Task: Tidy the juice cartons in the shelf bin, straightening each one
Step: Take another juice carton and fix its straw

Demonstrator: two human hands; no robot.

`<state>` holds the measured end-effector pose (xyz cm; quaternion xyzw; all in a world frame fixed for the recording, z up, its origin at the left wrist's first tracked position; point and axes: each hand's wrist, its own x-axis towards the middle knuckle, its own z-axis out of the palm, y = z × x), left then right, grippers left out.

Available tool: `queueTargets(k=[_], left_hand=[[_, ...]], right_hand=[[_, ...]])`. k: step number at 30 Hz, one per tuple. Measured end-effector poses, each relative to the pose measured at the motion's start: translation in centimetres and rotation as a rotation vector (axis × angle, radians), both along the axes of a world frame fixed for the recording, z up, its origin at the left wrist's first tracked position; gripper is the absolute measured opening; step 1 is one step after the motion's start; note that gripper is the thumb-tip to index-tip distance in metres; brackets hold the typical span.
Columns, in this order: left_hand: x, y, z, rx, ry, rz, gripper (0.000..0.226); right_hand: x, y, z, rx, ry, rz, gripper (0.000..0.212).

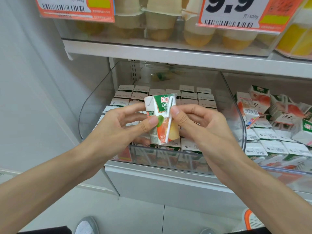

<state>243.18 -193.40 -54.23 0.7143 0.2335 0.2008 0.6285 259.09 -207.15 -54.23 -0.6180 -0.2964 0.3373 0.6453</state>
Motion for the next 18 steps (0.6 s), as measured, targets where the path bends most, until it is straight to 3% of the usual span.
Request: queueTargets(k=[5,11,18], left_hand=[[0.23,-0.19,0.11,-0.014,0.003,-0.012,0.034],[0.41,-0.25,0.26,-0.054,0.015,-0.023,0.042],[0.37,0.18,0.12,-0.08,0.021,0.042,0.042]], right_hand=[[-0.51,-0.16,0.35,-0.049,-0.061,0.174,0.04],[-0.35,0.38,-0.31,-0.087,-0.259,0.099,0.053],[-0.01,0.38,-0.27,-0.108,-0.139,0.069,0.054]])
